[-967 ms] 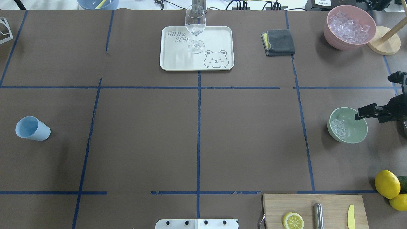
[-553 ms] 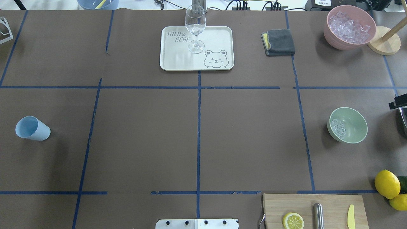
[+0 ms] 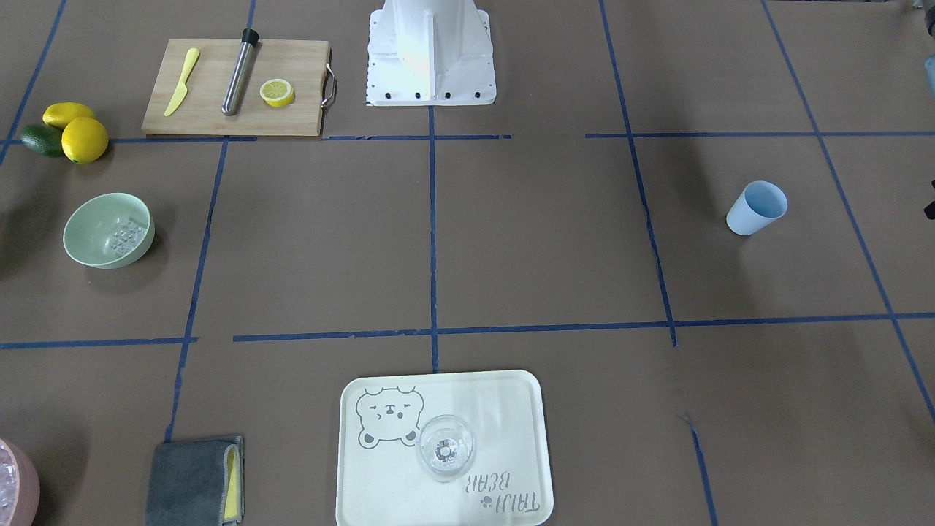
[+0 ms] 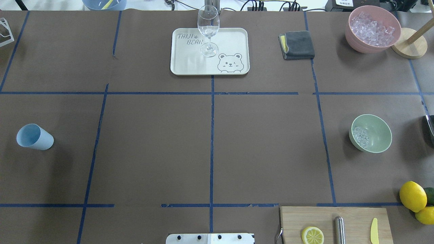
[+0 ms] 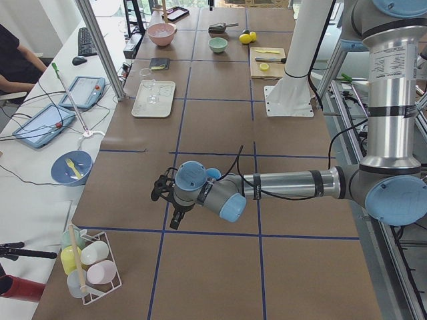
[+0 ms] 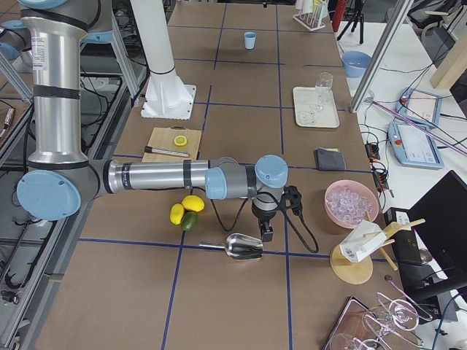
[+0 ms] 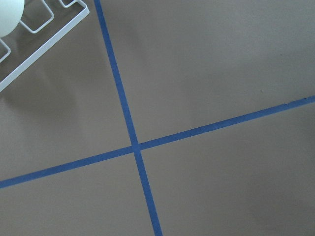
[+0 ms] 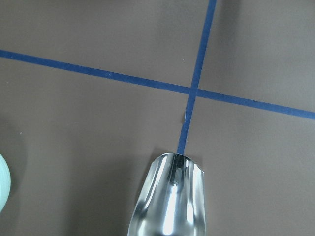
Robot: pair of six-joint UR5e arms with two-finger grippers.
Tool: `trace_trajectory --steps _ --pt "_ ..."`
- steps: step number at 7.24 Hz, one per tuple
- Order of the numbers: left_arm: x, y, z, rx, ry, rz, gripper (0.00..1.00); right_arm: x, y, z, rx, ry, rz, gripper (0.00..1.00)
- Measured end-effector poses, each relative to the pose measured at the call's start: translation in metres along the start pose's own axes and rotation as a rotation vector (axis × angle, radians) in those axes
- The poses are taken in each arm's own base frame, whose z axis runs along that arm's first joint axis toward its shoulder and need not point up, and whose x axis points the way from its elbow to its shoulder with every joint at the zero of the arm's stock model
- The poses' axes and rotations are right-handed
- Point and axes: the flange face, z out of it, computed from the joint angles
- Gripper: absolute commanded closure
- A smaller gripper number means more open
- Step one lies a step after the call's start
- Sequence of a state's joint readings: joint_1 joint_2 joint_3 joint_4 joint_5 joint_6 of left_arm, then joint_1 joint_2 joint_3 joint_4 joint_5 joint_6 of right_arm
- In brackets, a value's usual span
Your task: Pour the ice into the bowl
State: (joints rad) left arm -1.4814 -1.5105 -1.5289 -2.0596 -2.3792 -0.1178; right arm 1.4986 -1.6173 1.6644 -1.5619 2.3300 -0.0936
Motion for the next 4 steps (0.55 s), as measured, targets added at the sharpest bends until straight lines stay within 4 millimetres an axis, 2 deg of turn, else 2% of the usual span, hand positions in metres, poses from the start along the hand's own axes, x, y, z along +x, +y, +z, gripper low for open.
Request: trace_trajectory --steps 1,2,3,4 --pt "-0.009 -0.001 -0.004 -0.046 -0.005 -0.022 0.00 0.007 0.004 0.002 -0.009 -0.004 0.005 0.00" --pt "-0.012 -0.007 -0.017 -0.083 -0.012 -0.039 0.00 0.010 0.006 0.004 -0.013 -0.005 0.011 0.00" --pt "-0.002 -0.014 -0.037 -0.106 -0.016 -0.056 0.00 0.011 0.007 0.006 -0.015 -0.011 0.016 0.00" --pt "0.011 -0.011 -0.056 -0.119 -0.021 -0.068 0.00 0.011 0.007 0.007 -0.012 -0.021 0.017 0.00"
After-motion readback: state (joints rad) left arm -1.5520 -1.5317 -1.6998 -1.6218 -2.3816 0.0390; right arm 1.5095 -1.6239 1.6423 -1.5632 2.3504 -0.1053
